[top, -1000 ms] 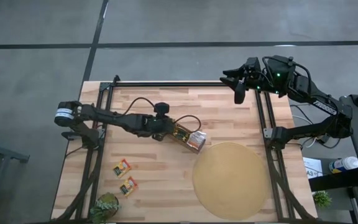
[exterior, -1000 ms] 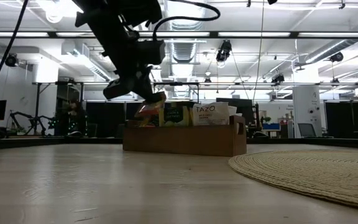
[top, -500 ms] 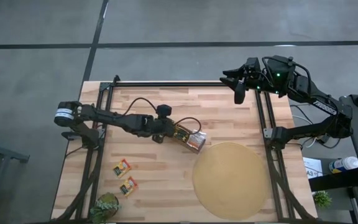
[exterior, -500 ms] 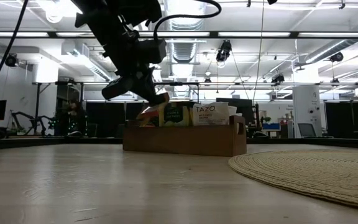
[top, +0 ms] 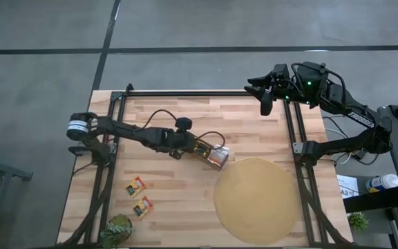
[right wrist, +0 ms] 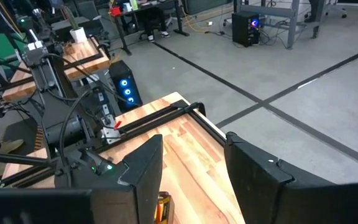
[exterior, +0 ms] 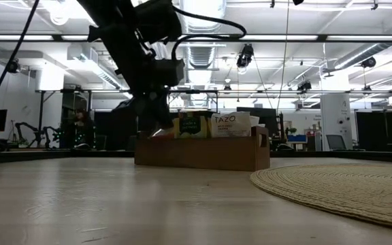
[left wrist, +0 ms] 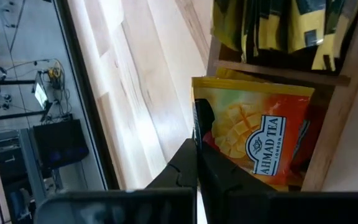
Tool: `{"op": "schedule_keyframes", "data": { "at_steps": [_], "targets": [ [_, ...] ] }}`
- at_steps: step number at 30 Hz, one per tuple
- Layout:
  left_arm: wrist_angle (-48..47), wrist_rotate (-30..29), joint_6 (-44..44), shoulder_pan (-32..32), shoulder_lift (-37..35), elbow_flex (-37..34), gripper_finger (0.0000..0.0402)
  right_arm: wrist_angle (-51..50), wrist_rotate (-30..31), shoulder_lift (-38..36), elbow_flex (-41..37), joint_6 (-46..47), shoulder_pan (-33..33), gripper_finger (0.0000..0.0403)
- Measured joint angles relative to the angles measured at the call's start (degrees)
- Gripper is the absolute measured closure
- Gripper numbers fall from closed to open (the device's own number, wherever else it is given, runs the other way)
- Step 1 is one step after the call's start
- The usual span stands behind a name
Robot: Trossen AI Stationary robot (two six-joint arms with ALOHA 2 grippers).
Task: Pick & Place Tea
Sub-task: Put the orange tea bag into the left section of the wooden organizer, then adjust the orange tea bags in the wooden organizer
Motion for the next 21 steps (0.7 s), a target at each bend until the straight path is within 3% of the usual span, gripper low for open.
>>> {"op": "schedule_keyframes", "data": {
  "at_steps": [12, 15, 21],
  "targets": [
    [0.1, -1.0, -1.0, 0.2, 0.5, 0.0, 0.0295, 0.0, 0.0, 0.0, 0.0, -0.1, 0.0, 0.0234],
    [0.1, -1.2, -0.8, 0.2, 0.1, 0.0, 0.0283, 0.0, 0.0, 0.0, 0.0, -0.2, 0.0, 0.0234],
    [0.1, -7.3, -0.6, 0.1, -1.4, 0.0, 0.0281, 0.0, 0.0, 0.0, 0.0, -0.2, 0.0, 0.0234]
  ]
}}
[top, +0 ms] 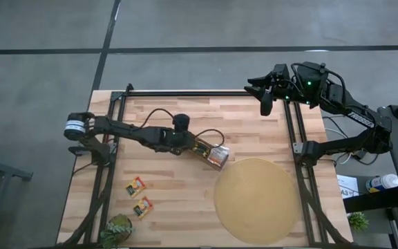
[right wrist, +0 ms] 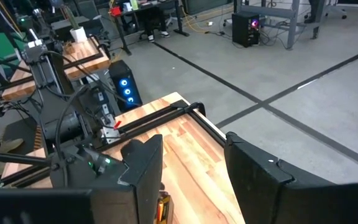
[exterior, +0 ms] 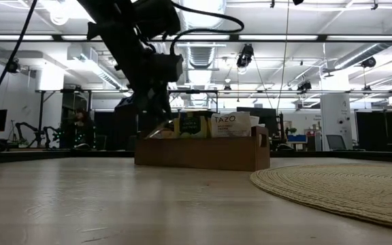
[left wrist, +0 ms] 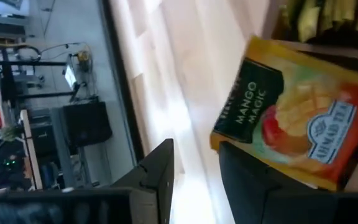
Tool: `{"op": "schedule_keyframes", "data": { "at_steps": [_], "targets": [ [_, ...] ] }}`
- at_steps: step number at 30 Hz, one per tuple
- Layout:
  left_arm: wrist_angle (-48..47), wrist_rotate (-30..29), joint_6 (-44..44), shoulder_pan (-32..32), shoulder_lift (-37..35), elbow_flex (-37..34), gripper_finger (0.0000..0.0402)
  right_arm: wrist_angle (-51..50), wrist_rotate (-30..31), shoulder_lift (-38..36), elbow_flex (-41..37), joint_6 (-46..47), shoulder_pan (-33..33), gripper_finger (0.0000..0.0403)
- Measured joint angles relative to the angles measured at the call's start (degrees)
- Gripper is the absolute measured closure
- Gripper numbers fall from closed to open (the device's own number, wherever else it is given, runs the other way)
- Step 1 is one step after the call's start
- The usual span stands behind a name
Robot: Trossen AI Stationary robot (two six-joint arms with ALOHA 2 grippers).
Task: Pick & Place Tea
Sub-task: Adjust the orange tea bags in the wooden organizer
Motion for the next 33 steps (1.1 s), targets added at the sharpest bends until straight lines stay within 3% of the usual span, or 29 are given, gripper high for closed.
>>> {"op": "schedule_keyframes", "data": {
  "at_steps": [5, 9, 21, 28, 33],
  "targets": [
    [-1.9, 1.1, -0.7, 0.1, -2.5, 1.8, 0.0281, 0.0, 0.0, 0.0, 0.0, -0.2, 0.0, 0.0234],
    [-8.9, 4.5, -4.8, 0.0, -4.4, 5.7, 0.0280, 0.0, -0.1, 0.0, 0.0, -0.2, 0.0, 0.0234],
    [-33.7, 19.6, -39.8, -1.8, -13.8, 10.4, 0.0280, 0.0, -0.1, 0.0, 0.0, 0.0, 0.0, 0.0234],
    [-43.4, 20.7, -55.2, -8.5, -20.8, 10.4, 0.0280, 0.0, -0.1, 0.0, 0.0, 1.7, 0.0, 0.0234],
    [-42.7, 20.3, -59.5, -12.4, -22.3, 9.8, 0.0280, 0.1, -0.1, 0.0, 0.0, 1.9, 0.0, 0.0234]
  ]
}}
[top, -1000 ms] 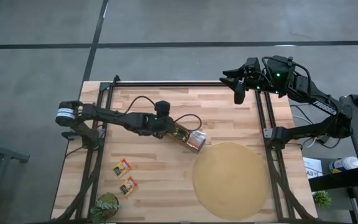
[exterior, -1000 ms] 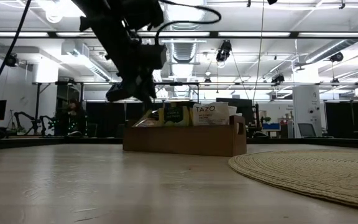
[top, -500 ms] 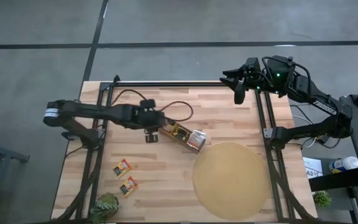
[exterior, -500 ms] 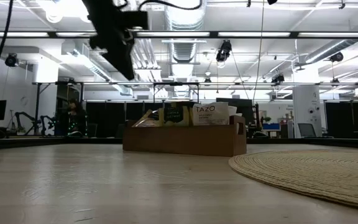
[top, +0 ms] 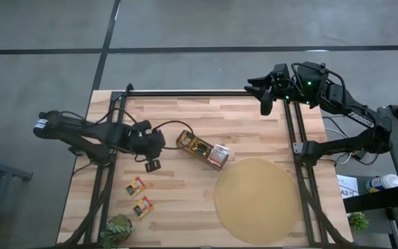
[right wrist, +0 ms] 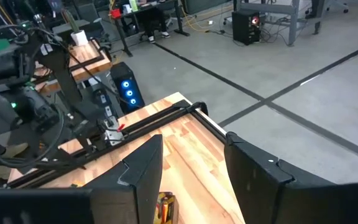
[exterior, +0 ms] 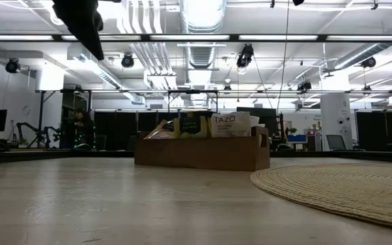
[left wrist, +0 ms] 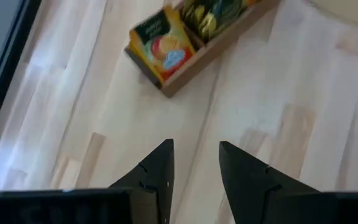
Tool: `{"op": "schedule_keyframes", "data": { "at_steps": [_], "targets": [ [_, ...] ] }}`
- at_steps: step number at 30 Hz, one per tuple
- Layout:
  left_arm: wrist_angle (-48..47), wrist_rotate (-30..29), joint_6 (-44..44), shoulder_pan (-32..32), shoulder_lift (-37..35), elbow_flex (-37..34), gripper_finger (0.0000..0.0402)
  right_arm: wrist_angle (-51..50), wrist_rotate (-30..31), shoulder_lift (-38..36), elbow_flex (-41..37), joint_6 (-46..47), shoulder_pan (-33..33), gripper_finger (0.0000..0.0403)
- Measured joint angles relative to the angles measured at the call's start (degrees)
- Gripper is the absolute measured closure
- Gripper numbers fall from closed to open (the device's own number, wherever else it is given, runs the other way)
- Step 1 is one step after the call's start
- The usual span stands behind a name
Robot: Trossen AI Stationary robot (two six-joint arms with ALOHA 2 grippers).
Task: Pick & Place Tea
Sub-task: Adjust the orange tea bags in the wooden organizer
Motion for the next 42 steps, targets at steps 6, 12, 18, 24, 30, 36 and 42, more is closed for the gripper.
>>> {"op": "schedule_keyframes", "data": {
  "at_steps": [6, 12, 18, 24, 30, 36, 42],
  "targets": [
    [7.4, -0.2, 1.7, 0.4, 3.1, -1.9, 0.0280, 0.0, -0.4, 0.0, -0.4, 2.0, 0.0, 0.0234],
    [9.5, -2.3, 1.4, 0.8, 6.0, -2.2, 0.0288, -1.6, -6.5, 1.6, -0.9, 6.2, 0.2, 0.0235],
    [11.5, -4.5, -0.3, 0.8, 4.0, -2.2, 0.0329, -1.7, -8.1, 6.4, -0.9, 7.4, 2.0, 0.0250],
    [11.5, -4.9, -1.5, 0.7, 2.4, -2.2, 0.0376, -0.7, -9.5, 11.4, -0.8, 7.3, 3.3, 0.0286],
    [13.6, -5.1, 5.5, 1.4, 2.9, -2.3, 0.0400, 1.5, -11.1, 14.1, -0.2, 6.6, 4.0, 0.0318],
    [19.7, 4.2, 17.3, 7.0, 4.6, -2.3, 0.0401, 2.1, -11.1, 13.2, -0.1, 4.1, 4.5, 0.0361],
    [21.8, 17.9, 28.8, 16.2, 9.1, -2.3, 0.0401, 2.1, -11.0, 11.0, -0.1, 3.7, 4.5, 0.0393]
  ]
}}
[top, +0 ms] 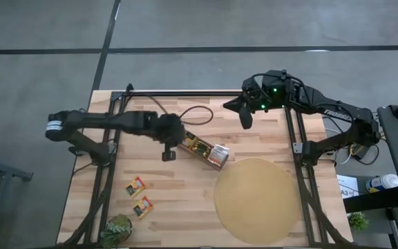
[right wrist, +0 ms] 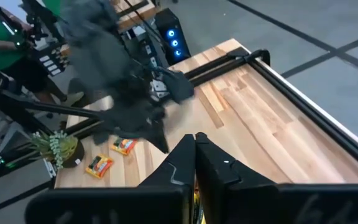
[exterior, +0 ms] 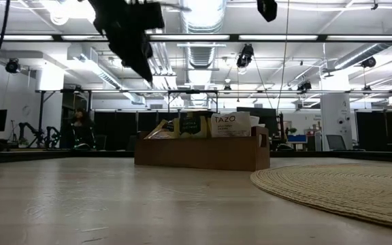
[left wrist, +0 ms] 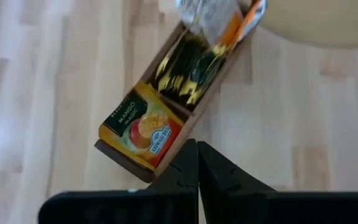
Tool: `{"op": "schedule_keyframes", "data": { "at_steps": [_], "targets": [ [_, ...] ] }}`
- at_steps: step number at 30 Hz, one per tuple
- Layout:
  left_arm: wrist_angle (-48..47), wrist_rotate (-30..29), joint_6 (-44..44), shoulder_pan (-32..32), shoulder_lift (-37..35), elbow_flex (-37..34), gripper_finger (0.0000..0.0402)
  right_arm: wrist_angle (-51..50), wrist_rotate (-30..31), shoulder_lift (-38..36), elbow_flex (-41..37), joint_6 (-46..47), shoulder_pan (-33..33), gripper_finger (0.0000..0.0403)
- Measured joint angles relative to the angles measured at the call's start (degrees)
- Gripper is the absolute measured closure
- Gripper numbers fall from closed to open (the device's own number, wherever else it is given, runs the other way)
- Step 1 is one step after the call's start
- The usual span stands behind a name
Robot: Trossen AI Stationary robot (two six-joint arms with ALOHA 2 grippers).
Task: Pick & Place Tea
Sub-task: Adjust the orange tea bags in the wooden organizer
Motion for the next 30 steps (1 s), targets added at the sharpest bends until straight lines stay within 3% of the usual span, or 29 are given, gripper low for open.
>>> {"op": "schedule_keyframes", "data": {
  "at_steps": [5, 12, 19, 30],
  "targets": [
    [-0.1, 5.4, 7.7, 5.3, 5.5, 0.0, 0.0401, -0.3, 0.4, -1.6, 0.0, -0.2, 0.0, 0.0394],
    [-0.2, 5.8, 11.7, 7.7, 10.2, 0.1, 0.0401, -0.5, 0.6, -2.9, 0.0, -0.4, 0.0, 0.0394],
    [-0.2, 5.8, 11.1, 7.8, 9.3, 0.2, 0.0401, -3.8, 6.9, -2.3, 0.0, -0.2, -0.7, 0.0394],
    [0.1, 5.4, 11.7, 10.3, 8.4, 3.2, 0.0401, -7.3, 7.0, 1.3, -0.2, -0.3, -1.8, 0.0394]
  ]
}}
